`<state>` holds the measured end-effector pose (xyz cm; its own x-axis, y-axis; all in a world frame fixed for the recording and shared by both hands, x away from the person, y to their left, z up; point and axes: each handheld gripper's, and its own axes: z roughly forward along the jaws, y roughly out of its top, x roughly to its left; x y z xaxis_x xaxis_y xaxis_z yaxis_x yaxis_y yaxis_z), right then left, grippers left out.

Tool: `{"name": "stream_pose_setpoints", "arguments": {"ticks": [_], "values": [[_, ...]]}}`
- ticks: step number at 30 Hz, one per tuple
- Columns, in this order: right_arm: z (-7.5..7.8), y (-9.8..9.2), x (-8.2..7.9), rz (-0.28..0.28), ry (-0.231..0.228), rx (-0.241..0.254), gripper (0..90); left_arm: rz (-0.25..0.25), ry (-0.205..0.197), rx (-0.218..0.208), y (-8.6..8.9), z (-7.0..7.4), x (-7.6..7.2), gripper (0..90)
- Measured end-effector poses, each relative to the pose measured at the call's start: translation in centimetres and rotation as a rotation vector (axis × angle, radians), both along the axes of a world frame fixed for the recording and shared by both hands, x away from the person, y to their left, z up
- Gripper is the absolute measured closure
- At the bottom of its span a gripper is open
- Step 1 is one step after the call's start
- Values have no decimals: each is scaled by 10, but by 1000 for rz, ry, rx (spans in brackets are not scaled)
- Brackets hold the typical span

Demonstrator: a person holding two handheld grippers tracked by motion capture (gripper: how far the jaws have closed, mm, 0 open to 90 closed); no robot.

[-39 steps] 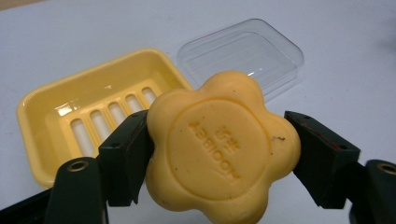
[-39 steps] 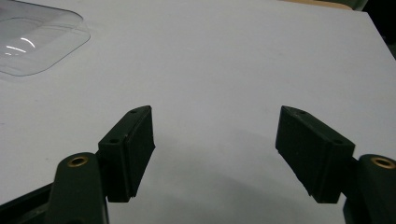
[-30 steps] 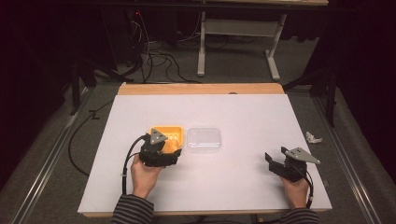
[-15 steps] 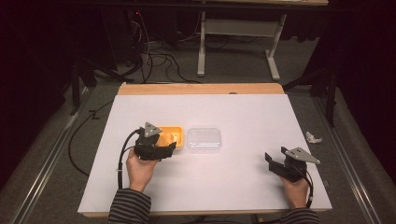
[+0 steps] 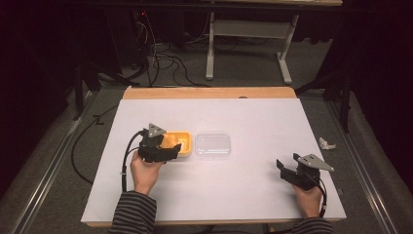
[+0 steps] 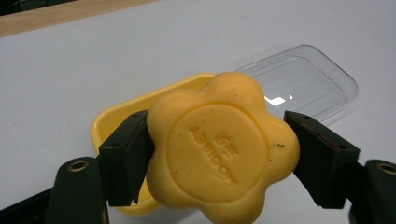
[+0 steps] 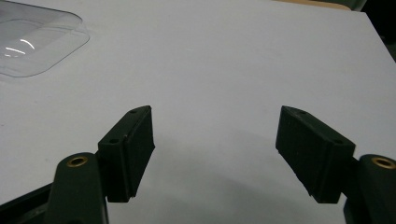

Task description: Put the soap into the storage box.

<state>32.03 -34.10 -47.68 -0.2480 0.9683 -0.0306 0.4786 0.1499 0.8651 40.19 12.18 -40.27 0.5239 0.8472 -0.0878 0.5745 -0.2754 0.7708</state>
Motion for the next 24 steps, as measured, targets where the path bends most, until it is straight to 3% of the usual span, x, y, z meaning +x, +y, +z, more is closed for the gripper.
{"name": "stream_pose_setpoints", "arguments": {"ticks": [4,11,24], "values": [[0,0,0,1,2,-1,283,10,1,-2,4,1,6,275],[0,0,0,0,0,4,283,14,-3,32,3,1,14,275],[0,0,0,-1,3,-2,283,50,14,37,4,-8,30,275]]}}
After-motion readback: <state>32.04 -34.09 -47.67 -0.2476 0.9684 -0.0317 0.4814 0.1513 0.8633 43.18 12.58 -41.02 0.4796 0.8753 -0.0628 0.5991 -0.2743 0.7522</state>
